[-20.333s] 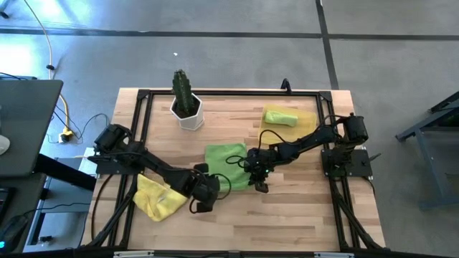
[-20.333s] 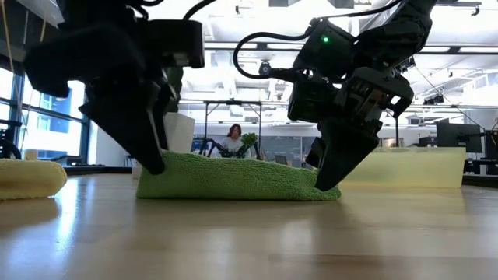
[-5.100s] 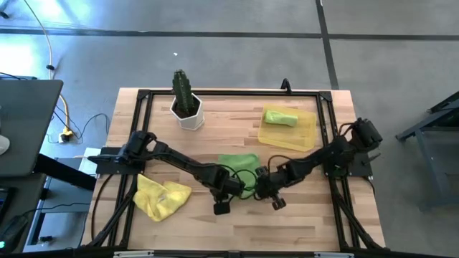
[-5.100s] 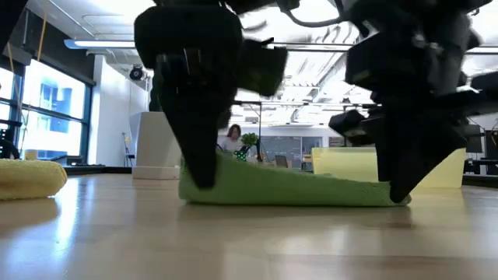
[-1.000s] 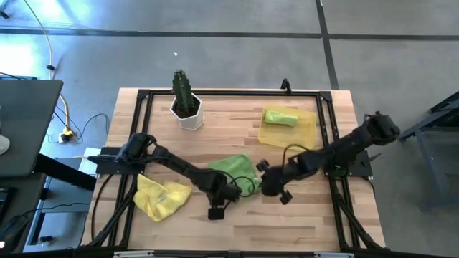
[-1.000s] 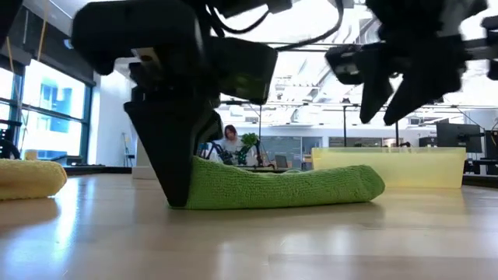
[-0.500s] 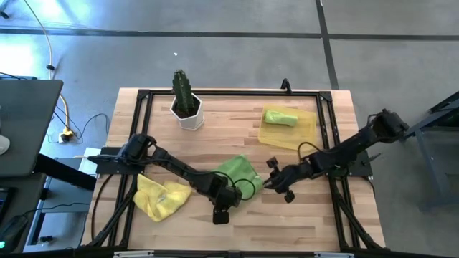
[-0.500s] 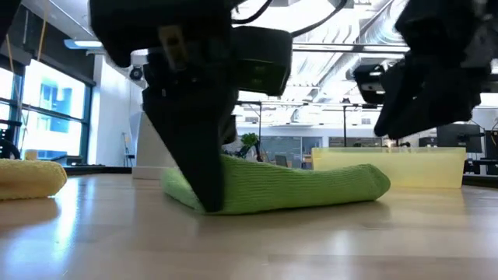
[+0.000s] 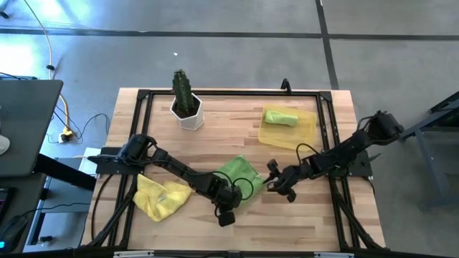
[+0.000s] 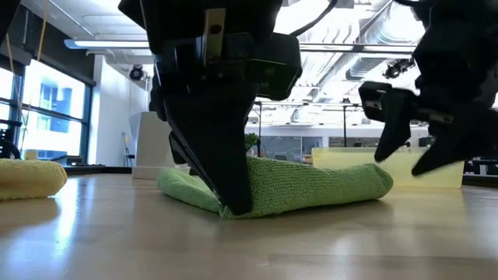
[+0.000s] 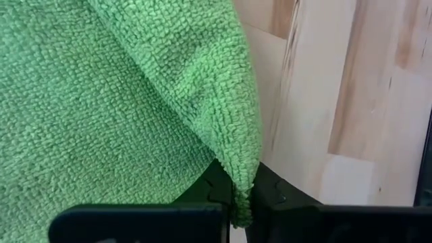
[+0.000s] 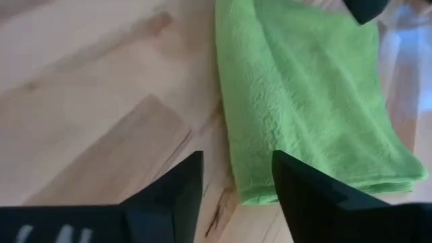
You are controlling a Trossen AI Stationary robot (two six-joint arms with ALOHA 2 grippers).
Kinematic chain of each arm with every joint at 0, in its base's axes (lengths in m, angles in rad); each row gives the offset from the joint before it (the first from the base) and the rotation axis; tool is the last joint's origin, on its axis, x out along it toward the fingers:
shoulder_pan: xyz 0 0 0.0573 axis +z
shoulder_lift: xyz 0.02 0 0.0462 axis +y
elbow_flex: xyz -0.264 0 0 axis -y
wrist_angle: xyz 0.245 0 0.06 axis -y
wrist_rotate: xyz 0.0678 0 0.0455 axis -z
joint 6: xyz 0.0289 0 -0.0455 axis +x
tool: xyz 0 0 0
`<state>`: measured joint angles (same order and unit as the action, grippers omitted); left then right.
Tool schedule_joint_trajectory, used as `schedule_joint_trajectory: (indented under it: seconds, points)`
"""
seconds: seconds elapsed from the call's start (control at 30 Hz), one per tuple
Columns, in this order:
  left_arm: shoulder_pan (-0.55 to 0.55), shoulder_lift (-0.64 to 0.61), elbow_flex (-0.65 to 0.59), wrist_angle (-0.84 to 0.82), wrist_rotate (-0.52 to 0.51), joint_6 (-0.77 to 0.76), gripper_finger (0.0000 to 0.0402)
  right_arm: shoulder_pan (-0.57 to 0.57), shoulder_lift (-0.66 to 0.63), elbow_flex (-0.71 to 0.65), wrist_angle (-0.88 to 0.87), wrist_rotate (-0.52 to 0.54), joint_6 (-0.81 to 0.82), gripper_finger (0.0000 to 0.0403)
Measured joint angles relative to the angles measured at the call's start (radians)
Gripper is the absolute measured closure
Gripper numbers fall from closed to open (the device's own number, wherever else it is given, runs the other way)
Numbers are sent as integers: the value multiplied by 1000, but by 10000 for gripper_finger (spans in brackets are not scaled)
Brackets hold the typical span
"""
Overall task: Roll microfiber towels into tight, uniform cylinder then place into a basket
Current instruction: Roll the green microfiber cloth
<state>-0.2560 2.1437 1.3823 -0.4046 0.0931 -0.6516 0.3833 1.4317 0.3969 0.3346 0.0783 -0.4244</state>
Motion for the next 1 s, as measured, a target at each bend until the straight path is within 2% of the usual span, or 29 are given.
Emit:
schedule_joint_trajectory:
  seconds: [0.17,0.5,0.9,1.0]
  points:
    - [1,0,0,-2,4,0,399,-20,60,0,72,6,-30,222]
    - [1,0,0,0,3,-1,399,-78,148,1,145,-81,-74,254]
    - [1,0,0,1,4,7,393,-115,243,5,227,-90,-65,263]
    - [1,0,0,1,5,16,388,-114,260,6,231,-79,-10,285]
